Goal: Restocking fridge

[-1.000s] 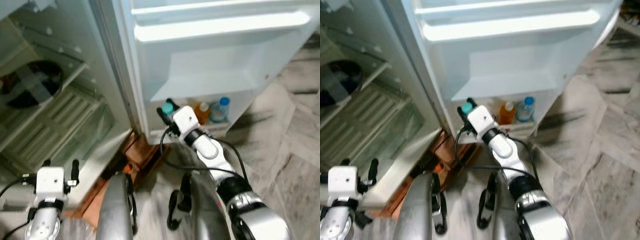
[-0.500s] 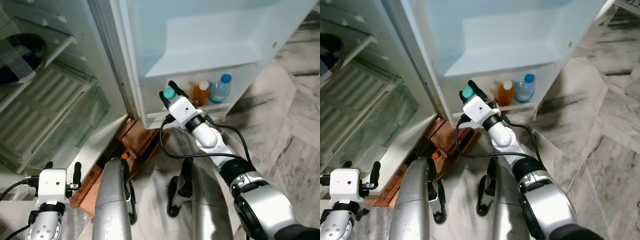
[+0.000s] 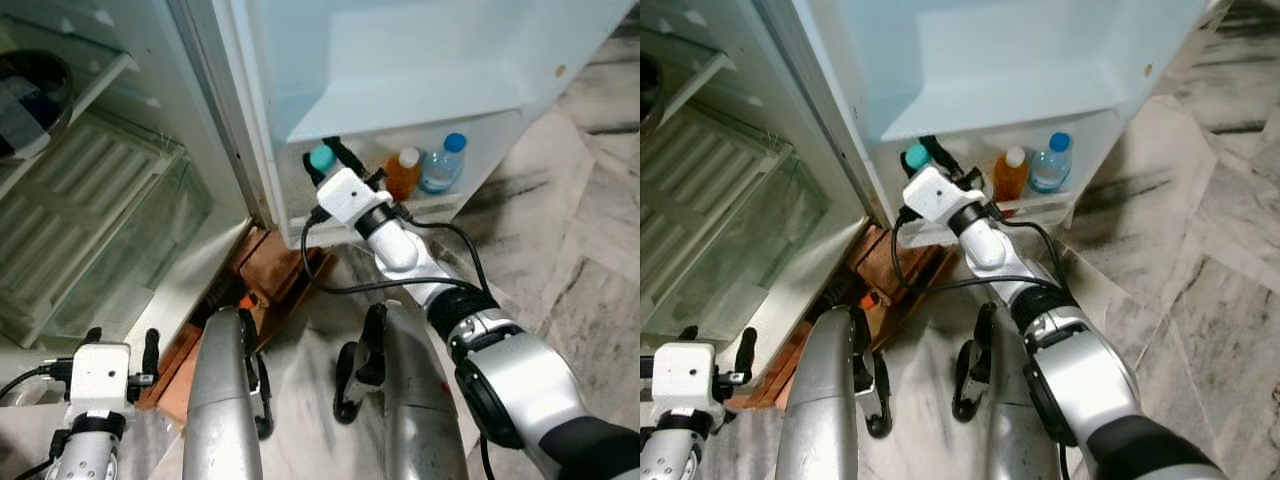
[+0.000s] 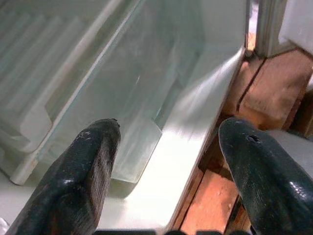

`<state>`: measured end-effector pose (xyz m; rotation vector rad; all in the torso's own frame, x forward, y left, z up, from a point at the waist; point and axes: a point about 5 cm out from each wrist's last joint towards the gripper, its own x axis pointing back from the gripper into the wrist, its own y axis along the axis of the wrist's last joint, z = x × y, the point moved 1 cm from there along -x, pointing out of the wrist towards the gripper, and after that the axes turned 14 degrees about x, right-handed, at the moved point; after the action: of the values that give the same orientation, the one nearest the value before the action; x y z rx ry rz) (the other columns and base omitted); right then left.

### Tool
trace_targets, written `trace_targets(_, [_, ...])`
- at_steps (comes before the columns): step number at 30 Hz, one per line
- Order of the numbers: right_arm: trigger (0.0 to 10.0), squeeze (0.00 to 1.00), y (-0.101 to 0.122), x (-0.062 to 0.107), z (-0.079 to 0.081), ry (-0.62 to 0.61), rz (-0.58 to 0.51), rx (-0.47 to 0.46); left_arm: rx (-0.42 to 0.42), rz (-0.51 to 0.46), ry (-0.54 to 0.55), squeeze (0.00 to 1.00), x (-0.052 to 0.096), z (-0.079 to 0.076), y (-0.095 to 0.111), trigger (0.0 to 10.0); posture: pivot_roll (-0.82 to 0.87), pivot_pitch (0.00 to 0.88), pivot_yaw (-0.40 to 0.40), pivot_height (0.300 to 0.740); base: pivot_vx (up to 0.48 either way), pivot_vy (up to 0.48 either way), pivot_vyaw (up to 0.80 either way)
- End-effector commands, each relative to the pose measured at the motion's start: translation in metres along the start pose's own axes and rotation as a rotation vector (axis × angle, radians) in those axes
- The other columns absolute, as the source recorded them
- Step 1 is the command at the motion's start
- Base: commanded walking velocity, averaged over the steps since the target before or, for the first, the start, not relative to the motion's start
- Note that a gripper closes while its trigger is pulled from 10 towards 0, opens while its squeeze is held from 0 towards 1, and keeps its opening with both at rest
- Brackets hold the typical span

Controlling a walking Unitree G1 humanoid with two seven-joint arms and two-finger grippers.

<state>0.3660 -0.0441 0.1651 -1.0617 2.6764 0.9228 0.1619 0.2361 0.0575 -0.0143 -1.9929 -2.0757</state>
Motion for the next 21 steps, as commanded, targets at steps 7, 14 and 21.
trace_targets(7, [10.0, 0.0, 0.006, -0.007, 0.007, 0.025, 0.002, 0.015, 0.0, 0.062, 0.004, 0.0, 0.02, 0.004, -0.006, 10.0, 0.29, 0.413, 0.02, 0.565, 0.0, 0.0, 0.0])
trace_targets(14, [10.0, 0.0, -0.034, 0.019, 0.021, 0.053, 0.294, -0.13, -0.01, 0.076, 0.013, 0.0, 0.027, 0.007, -0.004, 10.0, 0.32, 0.431, 0.025, 0.565, 0.0, 0.0, 0.0])
trace_targets(21, [10.0, 0.0, -0.044, 0.025, 0.018, 0.021, 0.361, -0.175, -0.02, 0.085, 0.014, 0.0, 0.029, 0.01, -0.003, 10.0, 0.32, 0.432, 0.034, 0.565, 0.0, 0.0, 0.0])
